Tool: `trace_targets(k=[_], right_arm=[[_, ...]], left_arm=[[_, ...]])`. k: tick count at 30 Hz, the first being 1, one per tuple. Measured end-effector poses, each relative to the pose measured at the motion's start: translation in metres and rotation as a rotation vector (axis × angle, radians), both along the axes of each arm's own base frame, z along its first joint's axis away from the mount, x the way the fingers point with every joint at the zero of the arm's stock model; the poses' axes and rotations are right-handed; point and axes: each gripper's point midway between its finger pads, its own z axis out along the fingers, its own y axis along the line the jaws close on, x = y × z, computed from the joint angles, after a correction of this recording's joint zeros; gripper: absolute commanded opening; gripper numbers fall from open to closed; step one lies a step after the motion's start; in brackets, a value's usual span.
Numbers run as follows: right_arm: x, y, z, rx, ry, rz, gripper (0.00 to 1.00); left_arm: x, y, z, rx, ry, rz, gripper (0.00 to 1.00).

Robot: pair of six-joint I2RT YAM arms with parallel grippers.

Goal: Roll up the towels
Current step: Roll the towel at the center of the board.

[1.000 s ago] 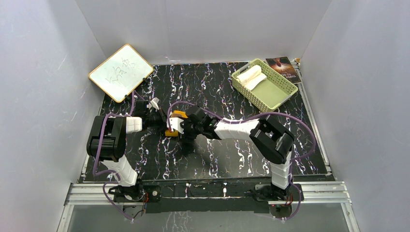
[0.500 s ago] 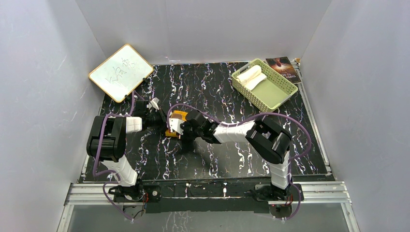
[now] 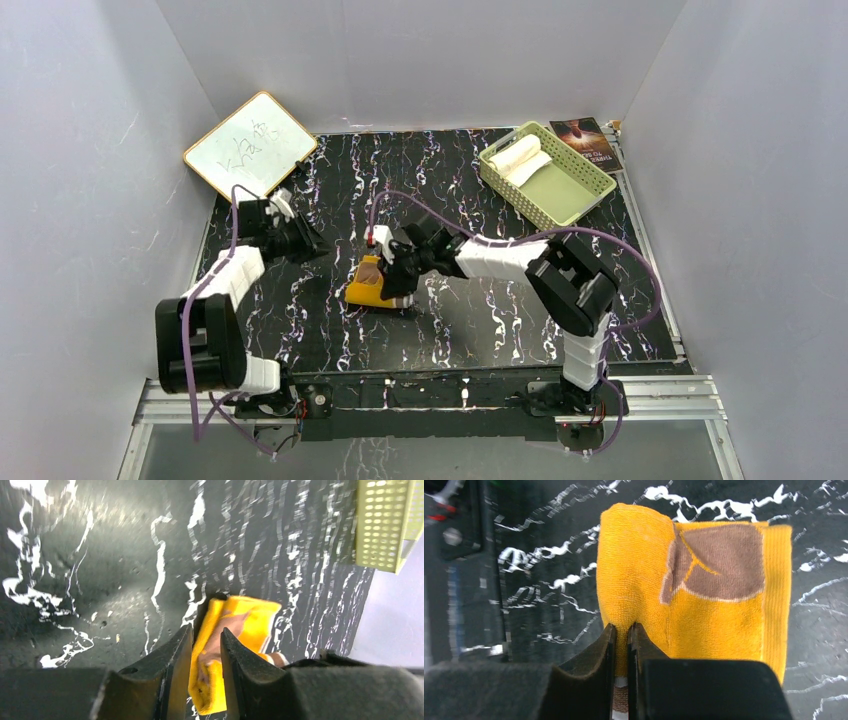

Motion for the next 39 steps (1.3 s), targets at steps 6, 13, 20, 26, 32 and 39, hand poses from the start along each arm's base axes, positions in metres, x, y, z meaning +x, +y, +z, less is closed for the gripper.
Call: trace_targets(k=[6, 13, 20, 26, 32, 39], right_arm=[[0.014, 0.009, 0.019, 0.112, 0.342, 0.006, 0.00], [0.039, -0.016, -0.020, 0.150, 0.790, -0.121, 0.00], [0.046, -0.010, -0.017, 0.159, 0.897, -0.138, 0.00], [0.050, -0.006, -0.019, 0.146, 0.914, -0.143, 0.00], [0.050, -0.006, -0.021, 0.119, 0.905, -0.155, 0.05], [0.064, -0.006, -0.021, 0.047, 0.773, -0.190, 0.39]], left_arm=[[0.013, -0.012, 0.067, -0.029, -0.206, -0.125, 0.21], [-0.024, -0.058, 0.060, -0.126, -0.162, -0.306, 0.17], [-0.061, -0.073, 0.029, -0.238, -0.056, -0.282, 0.17], [-0.058, -0.082, 0.027, -0.282, -0.063, -0.267, 0.17], [-0.050, -0.075, -0.017, -0.234, 0.022, -0.187, 0.15], [-0.036, -0.077, -0.030, -0.224, 0.035, -0.158, 0.15]])
